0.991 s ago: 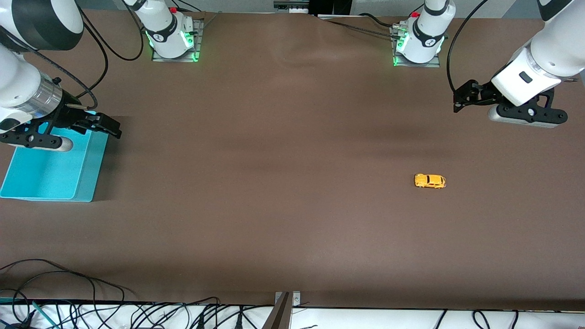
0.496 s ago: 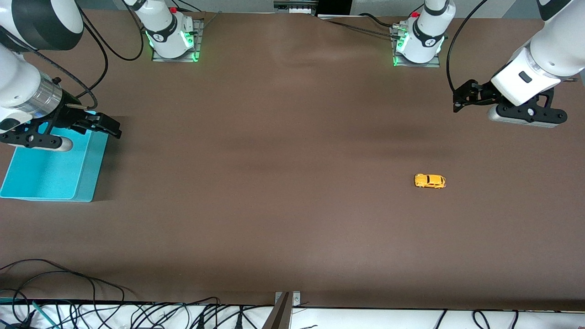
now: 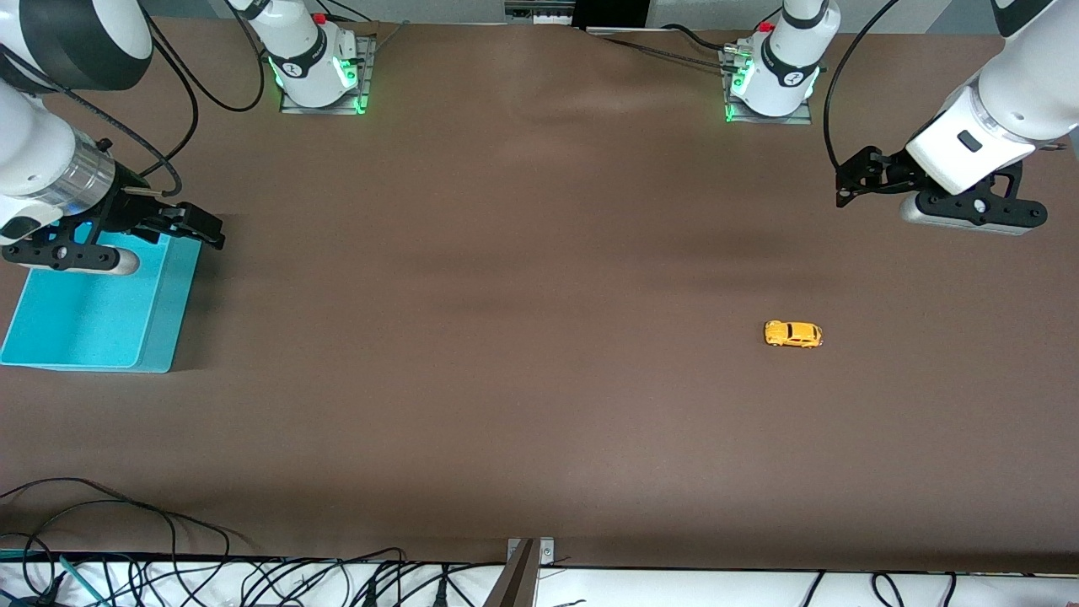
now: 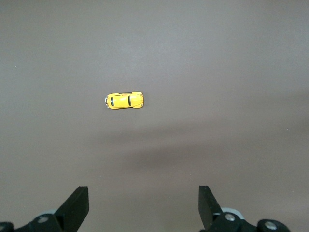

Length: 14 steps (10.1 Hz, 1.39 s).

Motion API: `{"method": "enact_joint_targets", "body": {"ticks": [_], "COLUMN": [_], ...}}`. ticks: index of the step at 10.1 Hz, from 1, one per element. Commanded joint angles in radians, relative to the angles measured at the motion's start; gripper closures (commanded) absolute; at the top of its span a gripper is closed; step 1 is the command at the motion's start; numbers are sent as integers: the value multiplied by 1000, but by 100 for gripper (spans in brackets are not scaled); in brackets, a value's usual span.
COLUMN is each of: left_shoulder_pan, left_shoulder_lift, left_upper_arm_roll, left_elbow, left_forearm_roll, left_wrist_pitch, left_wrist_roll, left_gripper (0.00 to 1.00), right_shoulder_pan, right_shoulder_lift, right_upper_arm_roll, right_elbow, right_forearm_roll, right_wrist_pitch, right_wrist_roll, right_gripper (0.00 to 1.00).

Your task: Wind up and store yellow beetle car

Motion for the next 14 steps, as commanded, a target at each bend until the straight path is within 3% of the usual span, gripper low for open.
{"method": "enact_joint_targets", "body": {"ticks": [1, 5, 14], "left_shoulder_pan": [-6, -5, -6], "left_shoulder_lift": [-3, -3, -3], "left_upper_arm_roll": [0, 0, 0], "left_elbow": [13, 13, 13], "left_forearm_roll": [16, 15, 15], "left_wrist_pitch": [-12, -12, -12], "left_wrist_roll": [-16, -16, -18], "left_gripper": [0, 0, 0], "right_shoulder_pan": [-6, -6, -6], "right_shoulder_lift": [-8, 13, 21], "right_upper_arm_roll": [4, 4, 4], "right_elbow": [11, 67, 64], "right_forearm_roll": [0, 4, 0], "right_wrist_pitch": [-36, -42, -47], "right_wrist_roll": [-18, -24, -24], "right_gripper": [0, 0, 0]}}
